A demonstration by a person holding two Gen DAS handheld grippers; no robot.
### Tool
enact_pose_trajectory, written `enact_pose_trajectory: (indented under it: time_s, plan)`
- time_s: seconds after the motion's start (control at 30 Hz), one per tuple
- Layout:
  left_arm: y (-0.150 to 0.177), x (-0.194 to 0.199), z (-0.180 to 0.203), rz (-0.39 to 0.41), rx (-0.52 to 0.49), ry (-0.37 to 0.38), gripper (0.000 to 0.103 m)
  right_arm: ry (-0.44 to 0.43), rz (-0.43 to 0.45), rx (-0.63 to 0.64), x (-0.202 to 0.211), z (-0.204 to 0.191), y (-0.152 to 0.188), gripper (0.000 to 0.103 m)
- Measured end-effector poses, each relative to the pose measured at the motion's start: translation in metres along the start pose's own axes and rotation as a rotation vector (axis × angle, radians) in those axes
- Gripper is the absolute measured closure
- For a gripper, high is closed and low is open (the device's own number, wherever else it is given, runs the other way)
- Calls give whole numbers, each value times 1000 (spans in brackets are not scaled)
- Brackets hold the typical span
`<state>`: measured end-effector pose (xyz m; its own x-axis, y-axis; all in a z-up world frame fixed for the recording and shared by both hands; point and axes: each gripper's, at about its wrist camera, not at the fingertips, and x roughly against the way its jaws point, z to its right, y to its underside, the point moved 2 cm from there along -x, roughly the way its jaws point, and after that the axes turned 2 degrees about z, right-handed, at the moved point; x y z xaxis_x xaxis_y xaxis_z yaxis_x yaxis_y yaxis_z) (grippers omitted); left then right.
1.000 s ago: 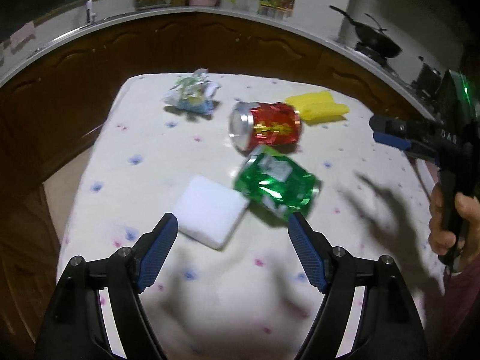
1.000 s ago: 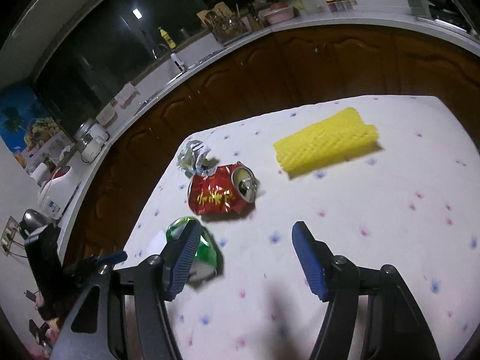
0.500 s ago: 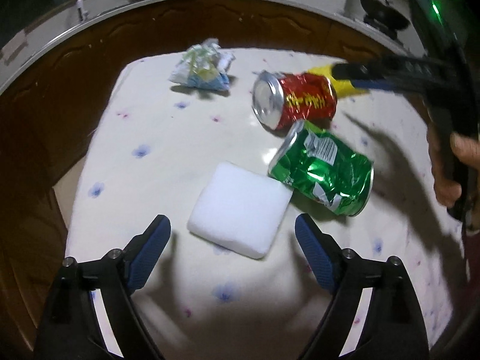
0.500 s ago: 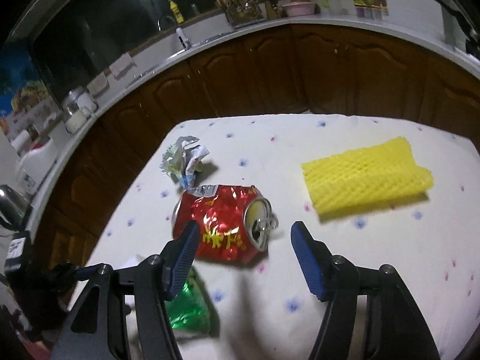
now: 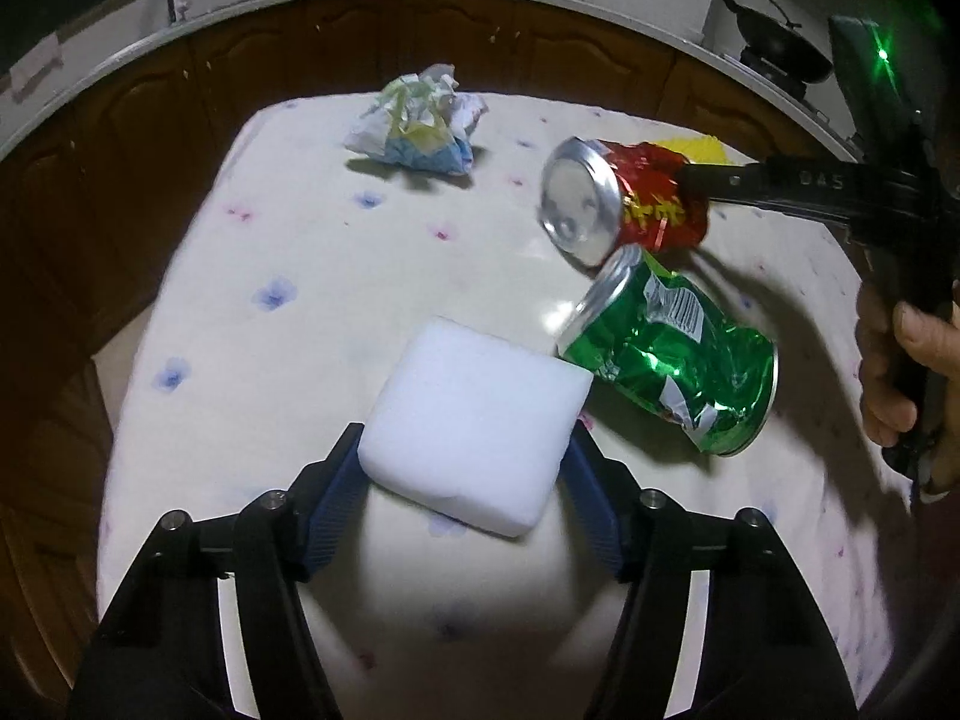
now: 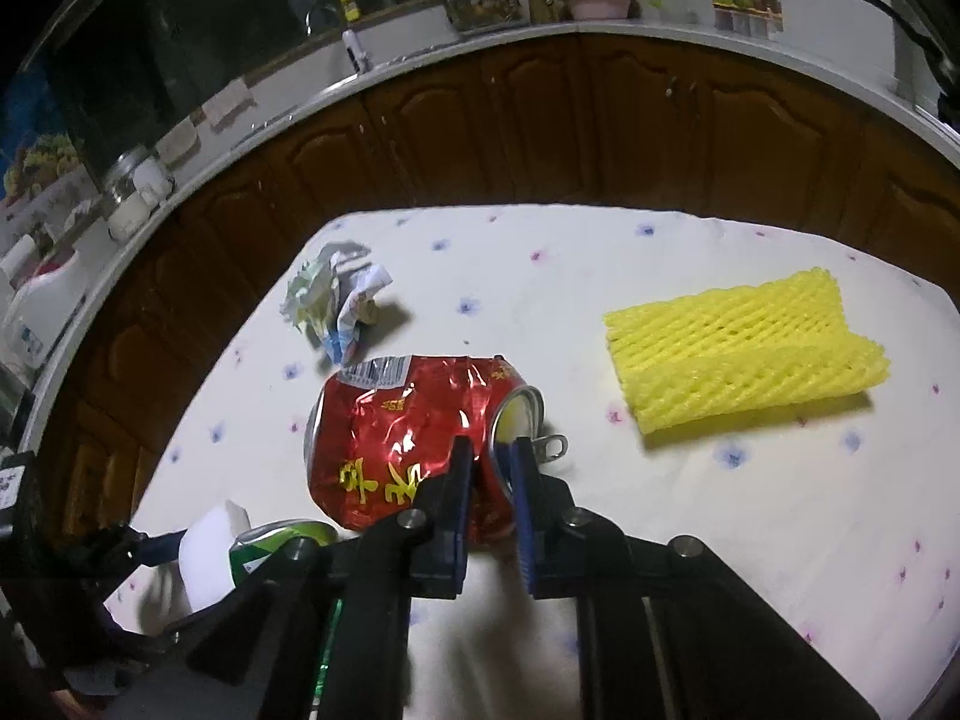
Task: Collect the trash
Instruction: 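Carry the foam block and red can to the bin and open both tools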
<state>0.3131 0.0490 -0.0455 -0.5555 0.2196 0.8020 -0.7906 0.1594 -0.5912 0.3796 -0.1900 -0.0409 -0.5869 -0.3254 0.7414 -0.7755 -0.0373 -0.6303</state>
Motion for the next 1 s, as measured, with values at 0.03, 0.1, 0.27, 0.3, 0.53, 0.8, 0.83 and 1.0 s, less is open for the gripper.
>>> enact_pose_trajectory:
  time_s: [0.03, 0.1, 0.27, 0.3, 0.53, 0.8, 0.83, 1.0]
  plan:
    - [-1, 3, -1, 8, -1, 1, 40, -7, 9, -16, 4, 3, 0, 91]
    - [-3, 11, -2, 24, -5, -2, 40, -28, 21, -47, 11, 9, -1, 91]
    - [-15, 42, 3, 93, 4, 12, 40, -40, 78, -104, 44, 30, -1, 91]
    - [-19, 48, 8, 107, 1, 24, 40, -42, 90, -116, 51, 34, 0, 91]
    - [-38, 67, 74, 168, -107, 131, 40, -13, 174, -203, 125, 85, 26, 91]
    - [-49, 56, 165, 148, -183, 259, 40, 83, 252, -312, 208, 161, 70, 91]
    - [-50, 55, 176, 147, -192, 271, 40, 101, 262, -329, 220, 172, 77, 91]
    - [-58, 51, 251, 135, -254, 338, 40, 180, 304, -404, 268, 224, 107, 91]
